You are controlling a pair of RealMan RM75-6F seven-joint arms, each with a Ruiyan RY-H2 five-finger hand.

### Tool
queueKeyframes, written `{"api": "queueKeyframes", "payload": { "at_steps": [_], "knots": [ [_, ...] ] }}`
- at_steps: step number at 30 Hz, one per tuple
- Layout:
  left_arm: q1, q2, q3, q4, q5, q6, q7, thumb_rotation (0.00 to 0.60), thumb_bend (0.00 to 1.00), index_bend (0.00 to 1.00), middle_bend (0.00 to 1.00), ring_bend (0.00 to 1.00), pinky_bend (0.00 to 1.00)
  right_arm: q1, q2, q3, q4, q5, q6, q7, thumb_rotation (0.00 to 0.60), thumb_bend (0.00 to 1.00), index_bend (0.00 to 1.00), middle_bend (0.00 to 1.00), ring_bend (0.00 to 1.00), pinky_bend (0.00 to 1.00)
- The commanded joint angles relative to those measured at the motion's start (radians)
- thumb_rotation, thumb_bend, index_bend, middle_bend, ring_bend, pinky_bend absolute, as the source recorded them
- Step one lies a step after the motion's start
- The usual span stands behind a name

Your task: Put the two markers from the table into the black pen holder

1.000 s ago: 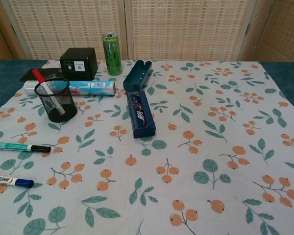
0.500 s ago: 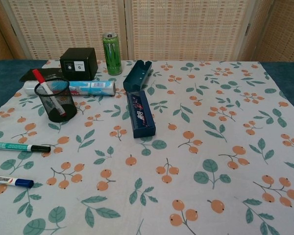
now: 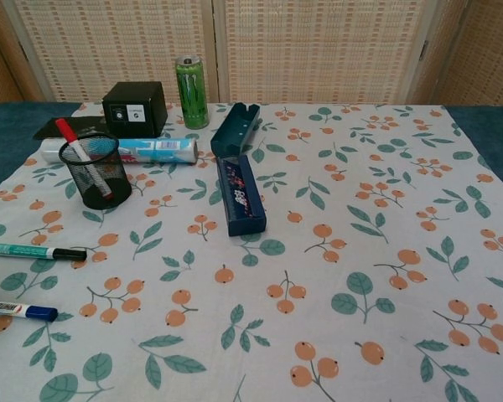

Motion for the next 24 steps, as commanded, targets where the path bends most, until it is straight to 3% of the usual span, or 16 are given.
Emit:
{"api": "queueKeyframes", "payload": {
  "at_steps": [1, 9, 15, 24],
  "knots": [
    [-0.012, -0.099, 0.028, -0.034, 0.036, -0.050, 0.093, 0.600, 0.29, 0.21, 0.12, 0.01, 0.19, 0.001, 0.000, -0.001, 0.001, -0.001, -0.003, 0.001, 0.600, 0.00, 0.15, 0.04, 0.10, 0.00],
    [-0.050, -0.218, -0.019, 0.013, -0.040, -0.130, 0.136, 0.600, 0.29, 0.29, 0.22, 0.07, 0.21, -0.001, 0.005, -0.003, -0.001, -0.008, 0.003, 0.016, 0.600, 0.00, 0.15, 0.04, 0.10, 0.00],
    [-0.067, -0.256, -0.059, 0.092, -0.116, -0.154, 0.158, 0.600, 0.30, 0.36, 0.28, 0.10, 0.23, -0.002, 0.007, -0.002, 0.001, -0.008, 0.004, 0.023, 0.600, 0.00, 0.15, 0.04, 0.10, 0.00],
    [-0.065, -0.279, -0.076, 0.181, -0.202, -0.159, 0.159, 0.600, 0.30, 0.38, 0.31, 0.10, 0.23, 0.000, 0.005, -0.001, 0.004, -0.003, 0.000, 0.022, 0.600, 0.00, 0.15, 0.04, 0.10, 0.00]
  ]
}}
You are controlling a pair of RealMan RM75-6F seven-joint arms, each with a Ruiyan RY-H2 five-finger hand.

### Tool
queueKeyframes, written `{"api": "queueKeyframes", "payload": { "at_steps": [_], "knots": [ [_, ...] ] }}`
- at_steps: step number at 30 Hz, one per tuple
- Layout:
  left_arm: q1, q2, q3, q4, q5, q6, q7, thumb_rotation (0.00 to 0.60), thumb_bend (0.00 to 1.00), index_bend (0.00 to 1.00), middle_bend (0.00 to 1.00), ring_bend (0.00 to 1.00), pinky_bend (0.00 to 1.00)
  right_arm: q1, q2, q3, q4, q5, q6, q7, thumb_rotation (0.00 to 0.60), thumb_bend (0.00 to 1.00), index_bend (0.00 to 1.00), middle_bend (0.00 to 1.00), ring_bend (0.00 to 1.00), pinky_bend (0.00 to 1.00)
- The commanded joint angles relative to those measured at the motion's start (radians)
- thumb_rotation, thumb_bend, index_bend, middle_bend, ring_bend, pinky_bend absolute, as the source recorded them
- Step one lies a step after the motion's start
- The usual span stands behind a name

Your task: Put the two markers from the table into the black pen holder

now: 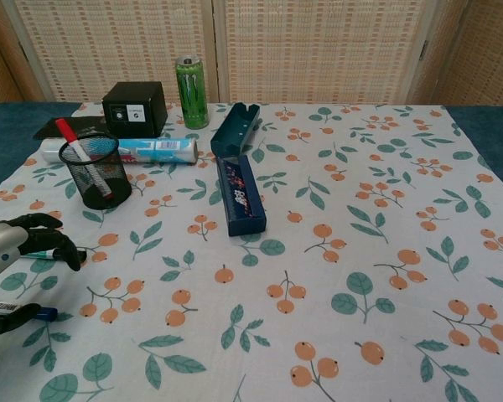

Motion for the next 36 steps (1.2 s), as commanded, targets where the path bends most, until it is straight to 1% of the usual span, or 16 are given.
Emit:
{"api": "queueKeyframes", "payload": {
  "at_steps": [1, 11, 16, 21, 27, 36],
  "knots": [
    [0.003, -0.015, 0.002, 0.035, -0.026, 0.000, 0.005, 0.600, 0.30, 0.38, 0.31, 0.10, 0.23, 0.001, -0.001, 0.000, 0.000, 0.001, -0.001, -0.002, 0.600, 0.00, 0.15, 0.04, 0.10, 0.00],
    [0.012, -0.042, 0.016, 0.069, -0.054, 0.022, 0.021, 0.600, 0.30, 0.39, 0.34, 0.11, 0.23, 0.002, -0.002, 0.001, 0.004, 0.003, -0.004, 0.001, 0.600, 0.00, 0.15, 0.04, 0.10, 0.00],
    [0.009, -0.050, 0.015, 0.080, -0.061, 0.029, 0.029, 0.600, 0.31, 0.42, 0.36, 0.12, 0.22, 0.000, 0.000, 0.001, 0.004, 0.001, 0.000, 0.007, 0.600, 0.00, 0.15, 0.04, 0.10, 0.00],
    [0.010, -0.059, 0.018, 0.097, -0.072, 0.033, 0.030, 0.600, 0.31, 0.44, 0.35, 0.12, 0.22, -0.002, 0.001, 0.001, 0.005, 0.001, 0.004, 0.010, 0.600, 0.00, 0.15, 0.04, 0.10, 0.00],
    [0.011, -0.071, 0.021, 0.114, -0.074, 0.043, 0.029, 0.600, 0.31, 0.44, 0.35, 0.13, 0.22, -0.002, 0.002, 0.002, 0.005, 0.004, 0.002, 0.010, 0.600, 0.00, 0.16, 0.04, 0.10, 0.00],
    [0.017, -0.098, 0.019, 0.149, -0.080, 0.073, 0.060, 0.600, 0.31, 0.50, 0.43, 0.16, 0.23, -0.005, 0.004, 0.004, 0.008, 0.005, 0.007, 0.016, 0.600, 0.00, 0.17, 0.04, 0.10, 0.00]
  ]
}}
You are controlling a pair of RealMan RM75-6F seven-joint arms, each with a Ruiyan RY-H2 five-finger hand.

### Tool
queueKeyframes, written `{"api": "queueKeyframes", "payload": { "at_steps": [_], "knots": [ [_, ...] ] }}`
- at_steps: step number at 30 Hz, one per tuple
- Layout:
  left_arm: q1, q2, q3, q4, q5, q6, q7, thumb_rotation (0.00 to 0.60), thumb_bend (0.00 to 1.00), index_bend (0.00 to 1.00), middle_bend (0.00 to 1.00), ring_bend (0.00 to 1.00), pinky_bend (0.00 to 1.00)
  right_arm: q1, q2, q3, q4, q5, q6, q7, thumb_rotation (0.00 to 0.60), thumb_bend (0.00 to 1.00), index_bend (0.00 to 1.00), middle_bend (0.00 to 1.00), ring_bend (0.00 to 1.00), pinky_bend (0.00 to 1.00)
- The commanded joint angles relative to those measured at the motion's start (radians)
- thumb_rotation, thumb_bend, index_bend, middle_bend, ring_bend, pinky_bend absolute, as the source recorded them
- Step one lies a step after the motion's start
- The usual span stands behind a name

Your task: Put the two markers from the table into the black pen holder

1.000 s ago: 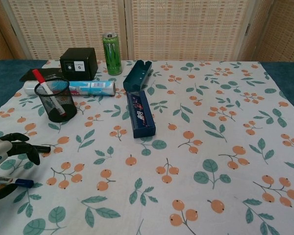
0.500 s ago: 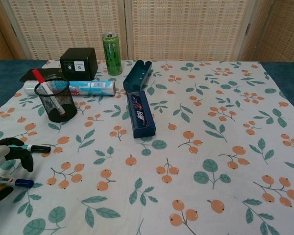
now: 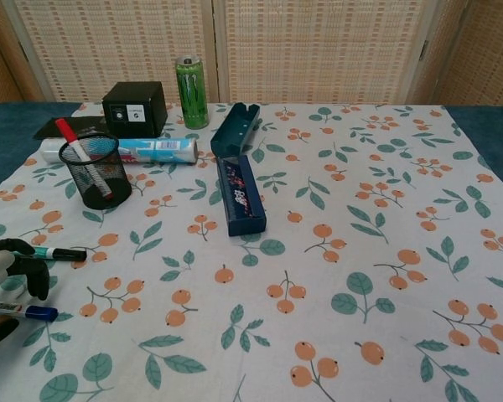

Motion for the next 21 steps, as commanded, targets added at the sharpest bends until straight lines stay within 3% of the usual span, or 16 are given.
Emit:
{"api": "queueKeyframes", "payload": {
  "at_steps": [1, 10, 21],
  "knots": [
    [0.004, -0.006, 0.001, 0.007, -0.003, 0.007, 0.004, 0.600, 0.31, 0.51, 0.44, 0.17, 0.23, 0.000, 0.000, 0.000, 0.000, -0.001, 0.001, 0.000, 0.600, 0.00, 0.17, 0.04, 0.10, 0.00],
    [0.015, -0.021, 0.010, 0.026, 0.007, 0.035, 0.004, 0.600, 0.31, 0.51, 0.43, 0.18, 0.23, -0.003, 0.002, 0.001, -0.001, -0.001, 0.006, 0.001, 0.600, 0.00, 0.19, 0.04, 0.10, 0.00],
    [0.027, -0.067, 0.009, 0.089, 0.027, 0.075, 0.011, 0.600, 0.32, 0.61, 0.57, 0.26, 0.26, -0.006, 0.005, 0.002, 0.001, -0.005, 0.013, 0.010, 0.600, 0.00, 0.19, 0.04, 0.10, 0.00]
  ]
}}
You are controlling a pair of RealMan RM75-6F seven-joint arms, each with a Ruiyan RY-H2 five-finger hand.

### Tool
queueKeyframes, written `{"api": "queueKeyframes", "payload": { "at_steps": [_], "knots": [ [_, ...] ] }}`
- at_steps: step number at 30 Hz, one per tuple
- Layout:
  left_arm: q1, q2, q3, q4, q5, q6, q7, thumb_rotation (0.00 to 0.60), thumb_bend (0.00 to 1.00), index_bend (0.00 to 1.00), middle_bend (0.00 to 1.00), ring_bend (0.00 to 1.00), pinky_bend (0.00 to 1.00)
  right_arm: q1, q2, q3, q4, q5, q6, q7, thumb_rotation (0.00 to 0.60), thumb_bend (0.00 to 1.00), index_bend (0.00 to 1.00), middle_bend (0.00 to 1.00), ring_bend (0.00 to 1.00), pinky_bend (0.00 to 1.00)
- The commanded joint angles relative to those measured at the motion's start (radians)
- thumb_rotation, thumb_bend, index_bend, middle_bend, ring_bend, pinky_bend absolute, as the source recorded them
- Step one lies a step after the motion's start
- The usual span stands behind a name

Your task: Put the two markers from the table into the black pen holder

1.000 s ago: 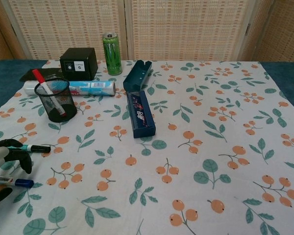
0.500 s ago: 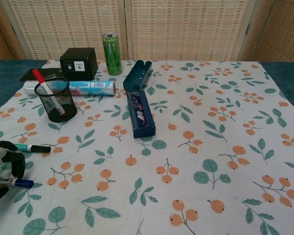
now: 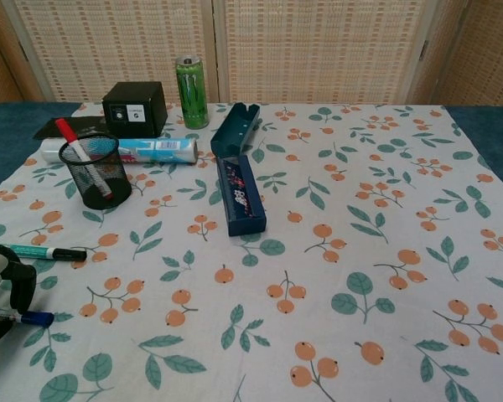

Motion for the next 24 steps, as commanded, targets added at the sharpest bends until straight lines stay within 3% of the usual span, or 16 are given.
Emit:
{"api": "queueKeyframes", "payload": {
  "at_steps": [1, 10, 18, 20, 24],
  "knots": [
    [0.002, -0.005, -0.001, 0.006, 0.004, 0.005, 0.002, 0.600, 0.32, 0.62, 0.58, 0.27, 0.26, 0.000, 0.000, 0.000, 0.000, 0.002, -0.001, -0.001, 0.600, 0.00, 0.19, 0.04, 0.10, 0.00],
    [0.000, 0.007, -0.010, -0.011, 0.031, 0.035, -0.003, 0.600, 0.32, 0.62, 0.60, 0.29, 0.27, 0.000, -0.002, 0.002, 0.001, 0.003, -0.002, 0.000, 0.600, 0.00, 0.20, 0.04, 0.10, 0.00],
    [-0.013, 0.091, -0.030, -0.158, 0.095, 0.091, 0.036, 0.600, 0.32, 0.62, 0.60, 0.29, 0.27, -0.001, -0.001, 0.002, 0.001, -0.001, 0.002, 0.006, 0.600, 0.00, 0.20, 0.04, 0.10, 0.00],
    [-0.023, 0.128, -0.046, -0.211, 0.103, 0.093, 0.031, 0.600, 0.32, 0.61, 0.60, 0.29, 0.27, -0.002, 0.000, 0.002, 0.002, 0.000, 0.003, 0.009, 0.600, 0.00, 0.20, 0.04, 0.10, 0.00],
    [-0.076, 0.243, -0.132, -0.354, 0.087, 0.057, -0.014, 0.600, 0.32, 0.61, 0.59, 0.29, 0.28, -0.003, 0.002, 0.004, 0.006, 0.002, 0.005, 0.024, 0.600, 0.00, 0.20, 0.04, 0.10, 0.00]
  ]
}}
